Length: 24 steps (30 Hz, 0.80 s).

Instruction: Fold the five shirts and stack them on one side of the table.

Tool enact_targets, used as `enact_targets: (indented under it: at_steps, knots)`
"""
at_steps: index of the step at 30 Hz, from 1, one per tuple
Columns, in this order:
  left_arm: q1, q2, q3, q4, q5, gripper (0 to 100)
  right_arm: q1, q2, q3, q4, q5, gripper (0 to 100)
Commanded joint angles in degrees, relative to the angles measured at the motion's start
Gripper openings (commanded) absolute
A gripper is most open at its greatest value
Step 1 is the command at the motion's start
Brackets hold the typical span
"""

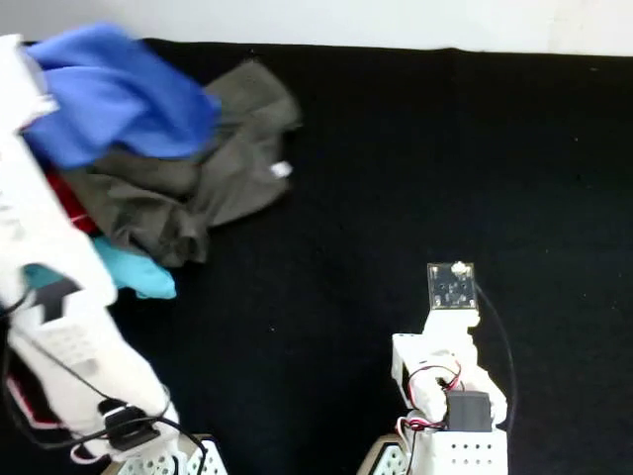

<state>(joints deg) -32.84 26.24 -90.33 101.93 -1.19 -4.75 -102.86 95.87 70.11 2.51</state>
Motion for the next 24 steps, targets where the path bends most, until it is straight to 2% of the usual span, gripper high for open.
enact_targets:
  at_steps: [1, 6, 12, 17, 24]
  knots:
    - [-11.4, -2.9, 7.9, 0.2, -1.9, 1, -0.3, -0.2, 7.0, 0.2, -0.4, 0.7]
    - [-22.2, -2.8, 32.2, -2.5, -4.4, 1, -0.3, -0.2, 7.0, 0.2, -0.4, 0.7]
    - [-30.3, -2.9, 56.8, -20.4, -12.7, 3, -0.4, -0.2, 7.0, 0.2, -0.2, 0.7]
    - [-33.3, -3.6, 57.6, -19.6, -13.5, 19, -0.4, -0.2, 7.0, 0.2, -0.3, 0.7]
    - [-28.9, -8.0, 41.9, -6.5, -13.5, 21, -0.4, -0.2, 7.2, -1.2, 0.0, 0.9]
